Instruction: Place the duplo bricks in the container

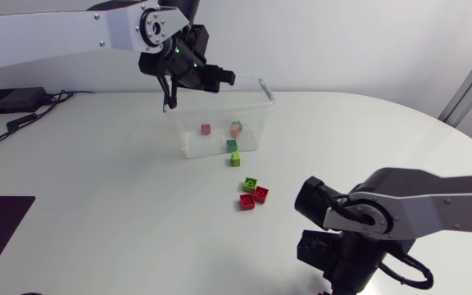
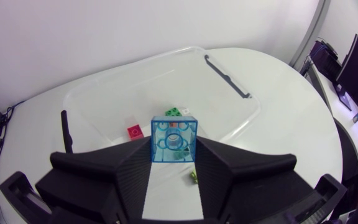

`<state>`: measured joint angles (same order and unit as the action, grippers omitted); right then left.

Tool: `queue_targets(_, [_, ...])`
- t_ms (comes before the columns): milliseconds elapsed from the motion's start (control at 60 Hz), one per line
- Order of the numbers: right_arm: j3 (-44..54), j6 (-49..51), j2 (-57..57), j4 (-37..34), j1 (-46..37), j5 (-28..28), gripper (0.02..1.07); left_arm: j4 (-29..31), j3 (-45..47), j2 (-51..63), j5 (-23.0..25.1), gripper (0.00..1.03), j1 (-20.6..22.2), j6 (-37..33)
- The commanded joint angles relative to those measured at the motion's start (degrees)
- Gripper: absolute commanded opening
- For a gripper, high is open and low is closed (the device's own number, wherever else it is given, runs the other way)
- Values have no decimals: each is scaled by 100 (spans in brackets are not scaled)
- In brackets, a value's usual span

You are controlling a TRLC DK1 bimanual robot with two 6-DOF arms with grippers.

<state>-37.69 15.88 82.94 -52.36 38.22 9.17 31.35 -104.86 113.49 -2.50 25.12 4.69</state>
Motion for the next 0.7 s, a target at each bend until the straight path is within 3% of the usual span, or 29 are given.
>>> queue_targets(0, [78,-67,153,41,54,-56,88,-68,-325,314,-49,24,-148,-21])
queue_targets(217, [87,-103,302,182,81,-56,78,-147,-536,683,-57,27,-333,-29])
queue_targets(283, [78,-120,302,182,98,-56,77,-147,-597,745,-49,41,-368,-29])
queue_targets(367, [95,-120,320,226,89,-56,67,-147,-606,745,-57,64,-377,-29])
queue_targets(433, [104,-120,372,279,81,-47,59,-147,-580,701,-66,76,-368,-29])
queue_targets(617, [78,-94,285,323,-34,-38,34,-130,-272,270,-66,81,-271,-38])
queue_targets(683, [69,-76,170,296,-139,-47,33,-130,-87,33,-66,82,-183,-126])
